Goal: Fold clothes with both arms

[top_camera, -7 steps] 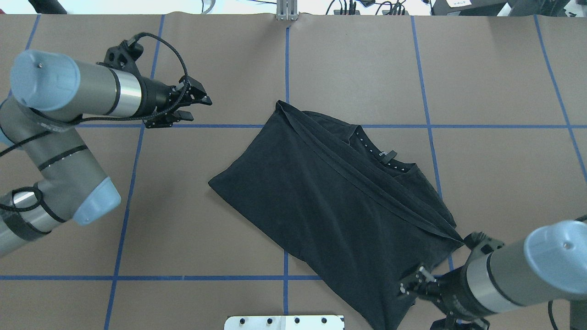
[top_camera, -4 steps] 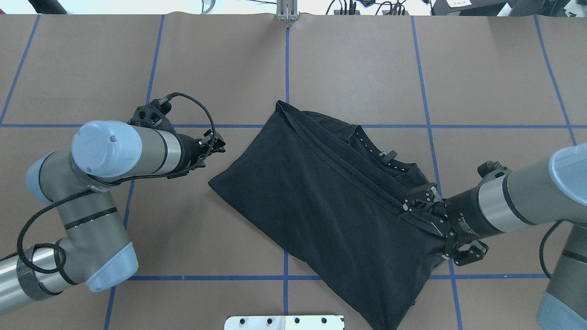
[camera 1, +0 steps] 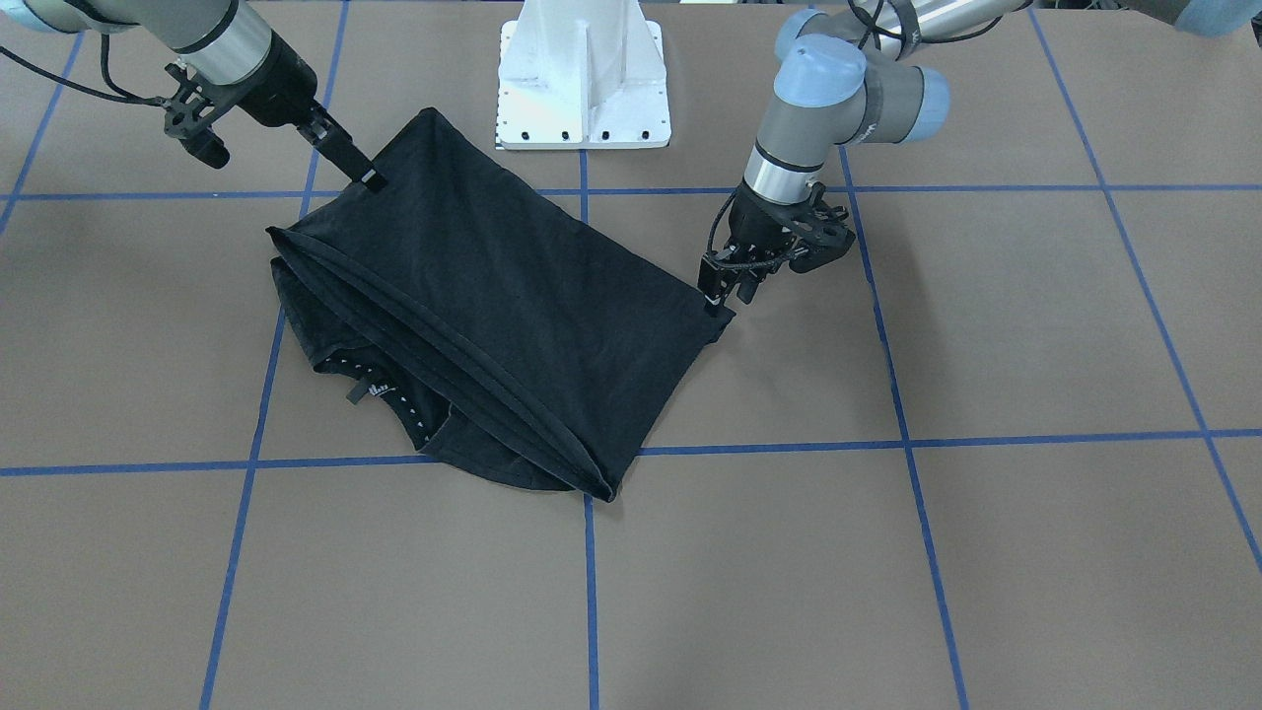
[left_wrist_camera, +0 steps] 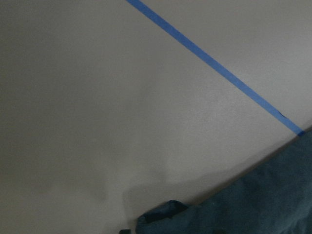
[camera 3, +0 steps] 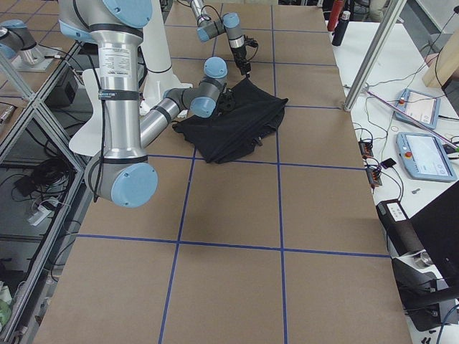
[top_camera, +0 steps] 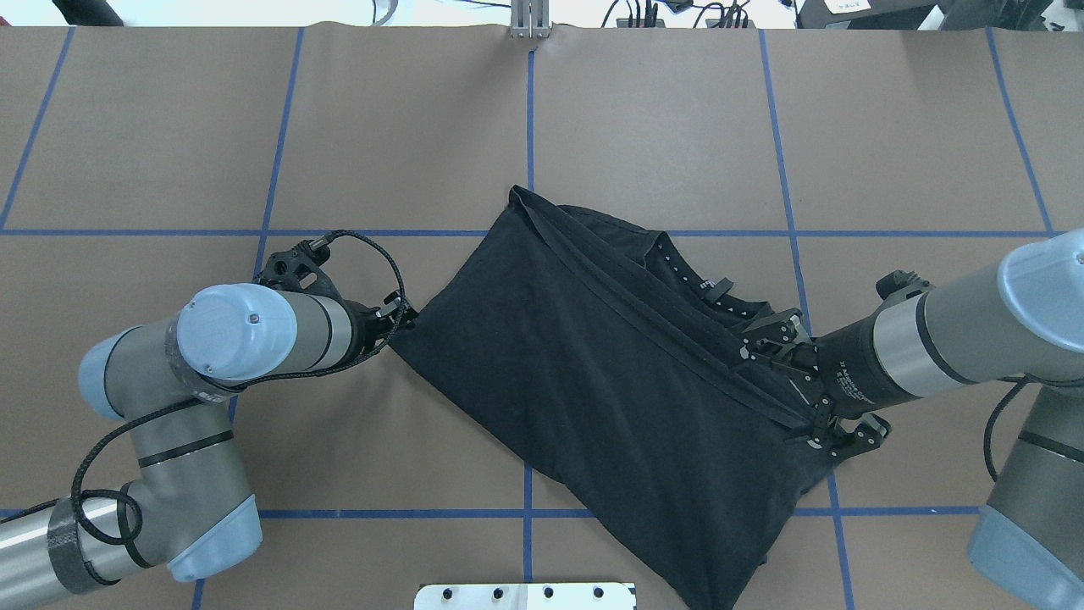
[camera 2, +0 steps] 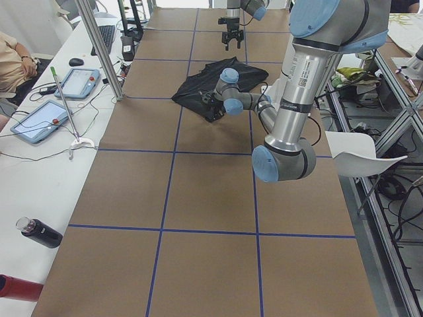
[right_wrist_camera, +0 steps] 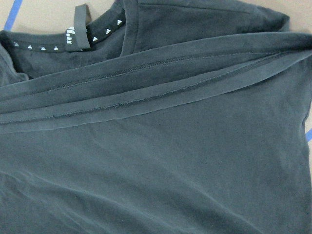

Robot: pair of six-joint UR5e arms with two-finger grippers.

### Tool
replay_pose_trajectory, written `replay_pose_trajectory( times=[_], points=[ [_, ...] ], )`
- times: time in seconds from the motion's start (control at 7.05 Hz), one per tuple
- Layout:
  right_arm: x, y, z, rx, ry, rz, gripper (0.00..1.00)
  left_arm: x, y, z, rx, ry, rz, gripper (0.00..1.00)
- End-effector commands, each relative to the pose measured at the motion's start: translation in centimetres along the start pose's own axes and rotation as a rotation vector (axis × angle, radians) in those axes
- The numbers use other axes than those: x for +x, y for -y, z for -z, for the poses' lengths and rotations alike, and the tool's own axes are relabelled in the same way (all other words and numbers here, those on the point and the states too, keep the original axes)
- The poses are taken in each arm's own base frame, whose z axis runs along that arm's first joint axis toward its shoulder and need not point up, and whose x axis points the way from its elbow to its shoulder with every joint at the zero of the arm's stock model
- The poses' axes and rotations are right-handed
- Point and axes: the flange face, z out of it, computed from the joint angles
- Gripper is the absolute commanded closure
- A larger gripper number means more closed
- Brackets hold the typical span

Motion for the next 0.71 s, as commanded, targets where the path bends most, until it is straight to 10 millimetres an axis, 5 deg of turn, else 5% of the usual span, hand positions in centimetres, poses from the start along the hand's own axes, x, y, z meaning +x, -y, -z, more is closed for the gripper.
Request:
replay_pose_trajectory(
  times=[0.0, 0.43, 0.57],
  points=[
    [0.04, -0.01, -0.11, 0.000, -0.003, 0.000, 0.00, -0.10, -0.20, -1.13, 0.000, 0.013, -0.003, 0.36],
    [0.10, 0.25, -0.65, 0.003, -0.011, -0.004, 0.00, -0.19, -0.37, -1.41, -0.003, 0.018, -0.004, 0.45],
    [0.10, 0.30, -0.71, 0.004, -0.012, -0.005, 0.00, -0.16, -0.38, -1.46, -0.003, 0.019, -0.003, 0.63]
  ],
)
